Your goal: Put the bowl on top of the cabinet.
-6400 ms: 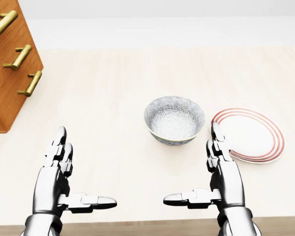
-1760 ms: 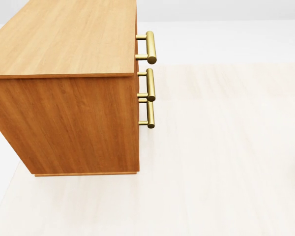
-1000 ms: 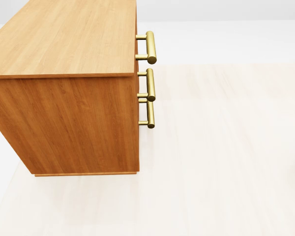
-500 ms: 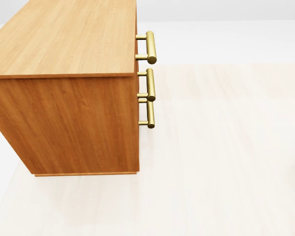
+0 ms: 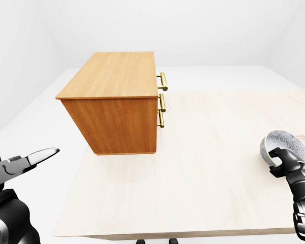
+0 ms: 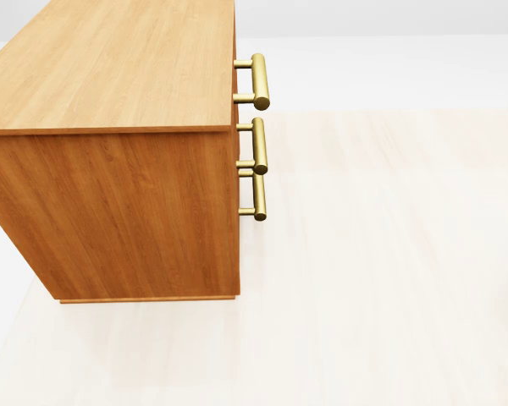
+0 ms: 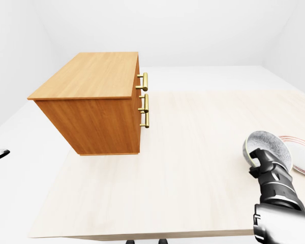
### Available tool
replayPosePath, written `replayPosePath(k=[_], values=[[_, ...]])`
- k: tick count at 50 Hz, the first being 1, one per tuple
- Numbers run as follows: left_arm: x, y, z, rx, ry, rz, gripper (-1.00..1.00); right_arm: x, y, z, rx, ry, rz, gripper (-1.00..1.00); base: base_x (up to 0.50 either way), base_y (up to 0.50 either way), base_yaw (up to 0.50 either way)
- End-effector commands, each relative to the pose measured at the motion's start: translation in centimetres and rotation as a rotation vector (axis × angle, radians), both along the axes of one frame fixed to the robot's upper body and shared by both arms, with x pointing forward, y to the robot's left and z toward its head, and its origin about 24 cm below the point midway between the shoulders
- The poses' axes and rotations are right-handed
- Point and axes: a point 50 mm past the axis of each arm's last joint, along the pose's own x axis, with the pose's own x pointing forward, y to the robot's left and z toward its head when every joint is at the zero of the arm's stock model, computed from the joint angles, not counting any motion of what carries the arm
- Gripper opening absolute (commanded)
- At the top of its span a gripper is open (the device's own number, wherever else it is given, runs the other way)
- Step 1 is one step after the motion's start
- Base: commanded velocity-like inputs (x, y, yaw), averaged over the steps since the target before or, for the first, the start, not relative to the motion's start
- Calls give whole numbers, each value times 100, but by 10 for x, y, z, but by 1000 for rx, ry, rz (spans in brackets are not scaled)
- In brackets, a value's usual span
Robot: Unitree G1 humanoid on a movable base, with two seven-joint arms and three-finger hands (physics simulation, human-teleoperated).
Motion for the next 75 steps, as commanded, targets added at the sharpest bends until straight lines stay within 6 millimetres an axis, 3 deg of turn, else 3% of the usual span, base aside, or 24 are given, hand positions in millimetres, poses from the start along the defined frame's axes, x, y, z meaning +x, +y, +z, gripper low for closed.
replayPosePath(k=[1,19,24,25,28,31,37,38,39,40,43,44,46,47,51,57,58,63,64,65,69,72,73,75], values=[[1,-1,-1,0,7,-1,100,-7,4,-14,67,36,-13,-100,0,0,0],[0,0,0,3,0,1,100,-3,-3,0,56,3,-20,-100,0,0,0],[0,-1,0,2,2,0,100,11,-14,37,5,-93,-21,-100,0,0,0],[1,-1,-1,3,8,-1,100,27,-16,72,-39,-182,-1,-100,0,0,0],[1,-2,-1,5,6,-3,100,36,-17,95,-80,-218,19,-100,0,0,0],[1,-1,-1,5,4,-3,100,56,-11,149,-154,-277,89,-100,0,0,0],[1,-1,-1,4,4,-3,100,56,-11,151,-156,-277,86,-100,0,0,0],[1,-3,0,11,5,-6,100,82,18,236,-227,-324,224,-100,0,0,0],[1,-3,0,11,2,-4,100,88,29,261,-266,-340,251,-100,0,0,0],[1,-2,0,10,1,-3,100,91,37,275,-283,-347,269,-100,0,0,0],[1,-2,0,10,1,-3,100,92,37,276,-283,-347,265,-100,0,0,0],[1,-3,0,10,2,-5,100,99,59,303,-334,-363,318,-100,0,0,0],[1,-3,0,10,3,-5,100,100,60,305,-335,-364,315,-100,0,0,0],[0,-3,0,10,1,-4,100,109,85,323,-384,-373,372,-100,0,0,0],[0,-3,0,11,-1,-4,100,120,117,340,-432,-380,438,-100,0,0,0],[0,-3,1,11,-1,-4,100,120,118,340,-432,-380,436,-100,0,0,0],[0,-7,2,21,-5,-15,100,129,180,373,-471,-395,581,-100,0,0,0],[-1,-7,3,22,-12,-14,100,130,196,378,-487,-409,610,-100,0,0,0],[-1,-7,3,22,-12,-16,100,132,233,388,-488,-444,700,-100,0,0,0],[0,-7,2,22,-10,-17,100,133,248,390,-482,-455,739,-100,0,0,0],[0,-7,3,22,-12,-18,100,134,278,390,-456,-479,818,-100,0,0,0],[0,-7,3,22,-12,-18,100,134,278,390,-454,-481,820,-100,0,0,0],[-1,-10,4,21,-22,-31,100,137,308,382,-419,-495,902,-100,0,0,0],[-1,-11,4,22,-24,-32,100,136,314,381,-410,-498,919,-100,0,0,0]])
